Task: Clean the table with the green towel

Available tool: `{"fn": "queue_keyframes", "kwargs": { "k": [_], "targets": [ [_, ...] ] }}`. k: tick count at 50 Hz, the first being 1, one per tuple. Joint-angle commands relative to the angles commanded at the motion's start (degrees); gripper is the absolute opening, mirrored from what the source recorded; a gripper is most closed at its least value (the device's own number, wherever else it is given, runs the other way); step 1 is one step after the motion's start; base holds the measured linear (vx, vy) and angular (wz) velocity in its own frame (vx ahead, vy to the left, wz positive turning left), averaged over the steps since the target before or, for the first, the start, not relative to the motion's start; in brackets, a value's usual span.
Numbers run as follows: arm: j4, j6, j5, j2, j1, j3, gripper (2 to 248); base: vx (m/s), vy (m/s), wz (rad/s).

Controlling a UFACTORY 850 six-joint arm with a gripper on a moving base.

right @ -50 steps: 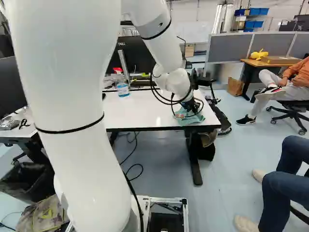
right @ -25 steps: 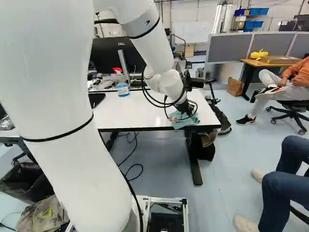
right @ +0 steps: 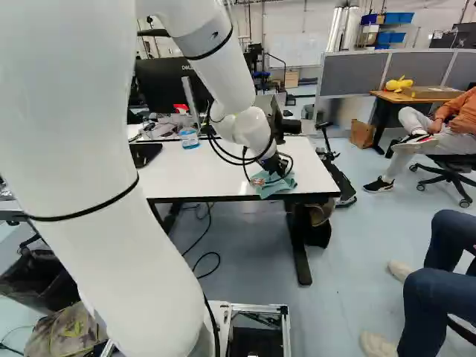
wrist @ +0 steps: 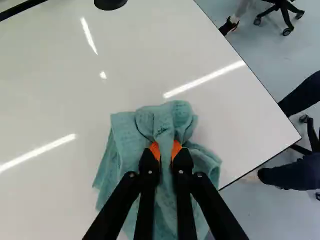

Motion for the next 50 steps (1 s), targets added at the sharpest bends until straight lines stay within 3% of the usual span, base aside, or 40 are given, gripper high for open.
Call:
{"fn": "queue_keyframes", "kwargs": {
  "k": [34,50],
  "targets": [
    [0.0,0.0,0.0,-7.7,3.5,-8.8,43,0.0,0.0,0.0],
    [0.0,0.0,0.0,-11.1,2.8,-12.9,43,0.0,0.0,0.0]
  ]
}}
